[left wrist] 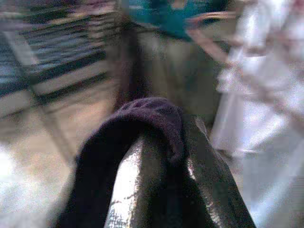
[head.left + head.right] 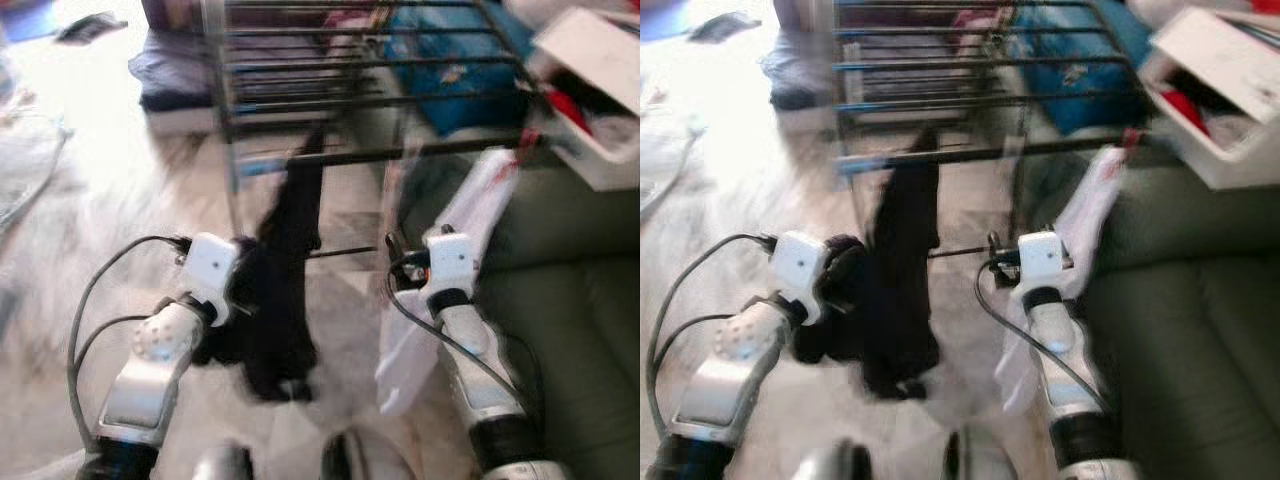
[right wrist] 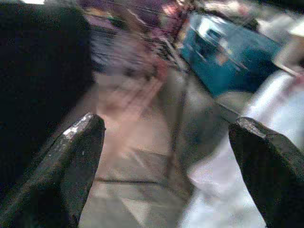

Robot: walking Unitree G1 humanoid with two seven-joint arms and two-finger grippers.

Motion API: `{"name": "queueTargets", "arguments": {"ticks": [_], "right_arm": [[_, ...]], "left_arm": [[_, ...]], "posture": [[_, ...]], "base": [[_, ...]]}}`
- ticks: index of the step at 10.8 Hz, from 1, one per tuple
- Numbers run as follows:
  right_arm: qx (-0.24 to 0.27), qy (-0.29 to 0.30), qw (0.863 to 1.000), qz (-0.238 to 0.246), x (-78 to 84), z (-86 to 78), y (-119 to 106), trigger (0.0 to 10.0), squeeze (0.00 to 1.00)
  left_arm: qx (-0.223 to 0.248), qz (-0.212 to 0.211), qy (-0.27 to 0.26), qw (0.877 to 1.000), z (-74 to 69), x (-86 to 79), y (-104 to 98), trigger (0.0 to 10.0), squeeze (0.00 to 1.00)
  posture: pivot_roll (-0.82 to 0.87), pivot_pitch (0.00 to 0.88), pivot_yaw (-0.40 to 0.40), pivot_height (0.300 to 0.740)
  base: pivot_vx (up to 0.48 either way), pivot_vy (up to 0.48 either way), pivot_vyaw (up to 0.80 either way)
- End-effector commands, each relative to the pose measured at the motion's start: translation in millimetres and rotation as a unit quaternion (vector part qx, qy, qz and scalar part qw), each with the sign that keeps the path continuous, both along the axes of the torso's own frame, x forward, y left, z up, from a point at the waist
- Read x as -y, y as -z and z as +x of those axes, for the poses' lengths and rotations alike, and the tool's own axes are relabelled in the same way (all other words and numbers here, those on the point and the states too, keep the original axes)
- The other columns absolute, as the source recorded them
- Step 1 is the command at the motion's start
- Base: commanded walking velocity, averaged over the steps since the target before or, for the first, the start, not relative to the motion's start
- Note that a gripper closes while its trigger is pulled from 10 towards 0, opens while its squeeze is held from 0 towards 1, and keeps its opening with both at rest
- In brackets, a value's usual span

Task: Hang hanger

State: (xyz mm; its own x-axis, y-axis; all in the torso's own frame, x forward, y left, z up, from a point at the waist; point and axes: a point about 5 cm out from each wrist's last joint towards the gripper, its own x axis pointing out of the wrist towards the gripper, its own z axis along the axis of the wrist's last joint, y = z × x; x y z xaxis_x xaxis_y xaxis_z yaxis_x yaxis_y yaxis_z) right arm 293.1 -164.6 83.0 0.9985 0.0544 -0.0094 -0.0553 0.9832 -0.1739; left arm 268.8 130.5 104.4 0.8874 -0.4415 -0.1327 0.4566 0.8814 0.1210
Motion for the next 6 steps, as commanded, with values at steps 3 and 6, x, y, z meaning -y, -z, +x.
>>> {"name": "queueTargets", "arguments": {"ticks": [3, 6], "right_arm": [[-0.003, 0.002, 1.000, 0.005, -1.2, -1.4, 1.3, 10.0, 0.00], [-0.005, -0.011, 1.000, 0.001, -4.6, -1.5, 1.8, 10.0, 0.00]], "left_arm": [[0.037, 0.005, 0.006, 0.999, -0.3, -0.9, -11.8, 10.0, 0.00], [0.037, 0.010, 0.009, 0.999, -0.5, 0.1, -10.9, 10.0, 0.00]], "posture": [[-0.03, 0.113, -0.099, 0.740], [-0.03, 0.116, -0.100, 0.740]], "base": [[0.000, 0.154, 0.00], [0.000, 0.000, 0.00]]}}
